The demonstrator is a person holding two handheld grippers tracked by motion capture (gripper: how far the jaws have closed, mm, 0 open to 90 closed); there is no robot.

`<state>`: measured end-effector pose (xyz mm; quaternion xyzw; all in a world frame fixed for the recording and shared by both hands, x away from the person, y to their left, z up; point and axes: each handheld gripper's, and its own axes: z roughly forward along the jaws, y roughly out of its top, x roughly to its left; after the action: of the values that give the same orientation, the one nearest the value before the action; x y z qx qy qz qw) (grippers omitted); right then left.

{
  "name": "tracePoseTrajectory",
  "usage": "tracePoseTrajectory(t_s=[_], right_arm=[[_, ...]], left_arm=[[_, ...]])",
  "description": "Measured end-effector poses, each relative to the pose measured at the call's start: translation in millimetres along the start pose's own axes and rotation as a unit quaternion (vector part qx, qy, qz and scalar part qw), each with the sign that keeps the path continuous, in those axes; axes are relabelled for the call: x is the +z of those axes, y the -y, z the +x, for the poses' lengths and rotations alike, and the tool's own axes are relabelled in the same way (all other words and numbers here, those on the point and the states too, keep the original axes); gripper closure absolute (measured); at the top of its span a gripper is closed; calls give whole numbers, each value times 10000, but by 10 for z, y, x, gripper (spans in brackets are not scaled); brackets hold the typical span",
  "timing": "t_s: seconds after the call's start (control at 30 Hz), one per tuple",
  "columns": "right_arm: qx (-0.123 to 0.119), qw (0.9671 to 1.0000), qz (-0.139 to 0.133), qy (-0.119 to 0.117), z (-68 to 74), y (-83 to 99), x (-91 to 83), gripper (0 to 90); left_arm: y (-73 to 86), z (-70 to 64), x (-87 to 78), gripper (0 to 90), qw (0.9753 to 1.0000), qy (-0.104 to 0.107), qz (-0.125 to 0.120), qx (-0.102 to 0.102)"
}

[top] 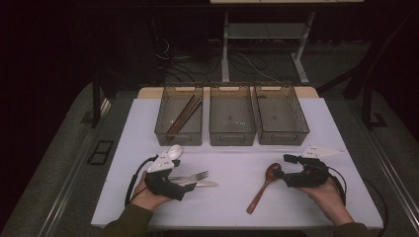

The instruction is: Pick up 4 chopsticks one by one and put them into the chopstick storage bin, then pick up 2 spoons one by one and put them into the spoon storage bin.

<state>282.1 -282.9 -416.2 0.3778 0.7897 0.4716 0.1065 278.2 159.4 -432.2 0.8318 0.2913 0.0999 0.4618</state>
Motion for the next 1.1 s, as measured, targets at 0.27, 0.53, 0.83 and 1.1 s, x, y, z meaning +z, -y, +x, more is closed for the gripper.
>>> tracePoseTrajectory(t_s=[0.27, 0.53, 0.83, 1.1], right_arm=[[-40, 10000, 62, 27, -41, -115, 168, 450], [-298, 9991, 299, 9, -18, -211, 342, 705], [-405, 9973, 619, -37, -57, -246, 504, 898], [-489, 9941, 961, 92, -82, -218, 594, 898]], left_arm=[[-4, -21, 20, 0, 10000, -34, 41, 31], [-3, -27, 19, 0, 10000, -12, 58, 14], [-12, -35, 36, 0, 9999, -18, 115, 31], [5, -30, 52, 0, 9998, 8, 172, 46]])
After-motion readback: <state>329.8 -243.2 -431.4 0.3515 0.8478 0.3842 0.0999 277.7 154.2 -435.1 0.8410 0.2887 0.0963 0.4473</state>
